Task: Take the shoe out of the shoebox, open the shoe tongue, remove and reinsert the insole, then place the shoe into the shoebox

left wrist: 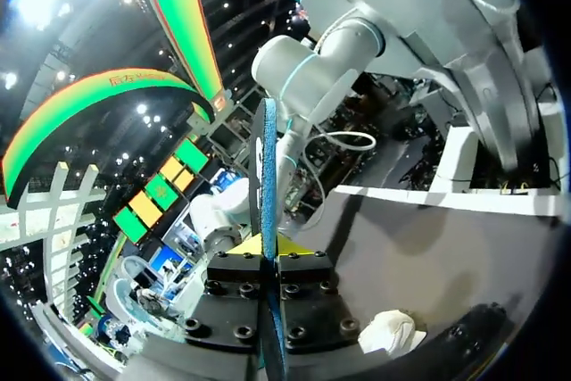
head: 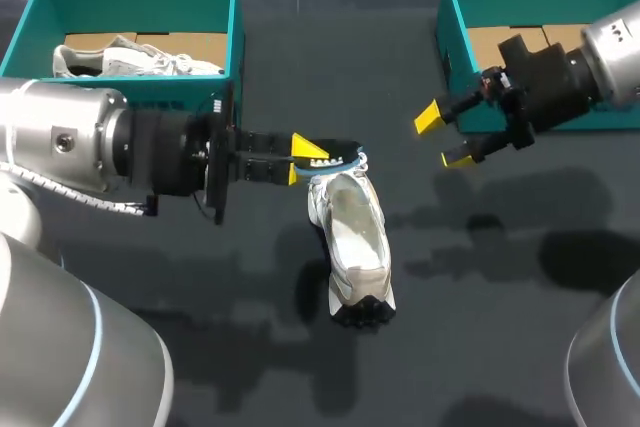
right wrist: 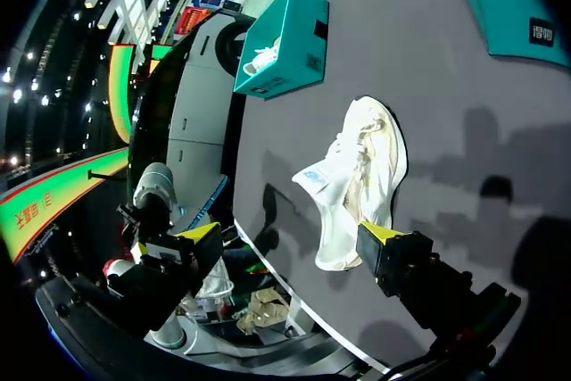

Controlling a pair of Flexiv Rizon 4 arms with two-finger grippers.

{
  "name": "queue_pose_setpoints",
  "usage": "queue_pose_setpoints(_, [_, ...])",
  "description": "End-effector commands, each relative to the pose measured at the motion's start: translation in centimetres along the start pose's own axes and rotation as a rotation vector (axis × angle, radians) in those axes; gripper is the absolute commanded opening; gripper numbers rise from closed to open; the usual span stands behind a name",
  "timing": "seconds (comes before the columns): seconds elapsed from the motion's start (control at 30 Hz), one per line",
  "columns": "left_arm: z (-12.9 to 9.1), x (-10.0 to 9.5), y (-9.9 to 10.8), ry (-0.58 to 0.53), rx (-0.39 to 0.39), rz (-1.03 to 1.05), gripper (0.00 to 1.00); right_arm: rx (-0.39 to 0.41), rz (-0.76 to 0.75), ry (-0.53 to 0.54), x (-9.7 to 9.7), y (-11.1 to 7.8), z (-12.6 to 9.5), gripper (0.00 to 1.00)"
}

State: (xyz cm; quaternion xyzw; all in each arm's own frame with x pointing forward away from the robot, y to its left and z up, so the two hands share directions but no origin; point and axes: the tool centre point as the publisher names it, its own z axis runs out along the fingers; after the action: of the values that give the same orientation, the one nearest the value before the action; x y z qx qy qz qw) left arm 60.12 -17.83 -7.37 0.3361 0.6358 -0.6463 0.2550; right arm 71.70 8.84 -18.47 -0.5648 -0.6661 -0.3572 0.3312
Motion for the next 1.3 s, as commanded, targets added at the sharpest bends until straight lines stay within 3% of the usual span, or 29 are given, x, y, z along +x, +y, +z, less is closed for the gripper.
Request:
queue_pose_setpoints(0.03, [-0.3, 0.9, -0.1, -0.079, 0.075, 0.416, 0.0, 0.0, 0.002, -0.007, 0.2, 0.1, 0.1, 1.0])
queue_pose_setpoints(0.13, [-0.3, 0.9, -0.1, -0.079, 0.075, 0.416, 0.0, 0.0, 0.002, -0.007, 0.2, 0.1, 0.1, 1.0])
queue_pose_setpoints(0.43, [-0.6, 0.7, 5.9, -0.073, -0.017, 0.645, 0.0, -0.034, 0.117, 0.064, 1.1, 2.9, 0.5, 1.0])
queue_pose_setpoints(0.57, [-0.5, 0.3, 8.0, -0.112, -0.007, 0.783, 0.0, -0.06, 0.173, 0.118, 1.6, 3.4, 0.9, 1.0])
queue_pose_setpoints(1.0, [-0.4, 0.2, 8.6, -0.104, -0.01, 0.726, 0.0, -0.082, 0.126, 0.12, 2.3, 3.9, 1.1, 1.0])
queue_pose_setpoints(1.2, [-0.1, 0.2, 9.8, -0.073, -0.077, 0.707, 0.0, -0.118, 0.028, 0.142, 3.3, 4.4, 2.5, 1.0])
queue_pose_setpoints(1.3, [0.0, -0.2, 10.4, -0.043, -0.132, 0.731, 0.0, -0.099, -0.02, 0.155, 3.6, 4.6, 3.2, 1.0])
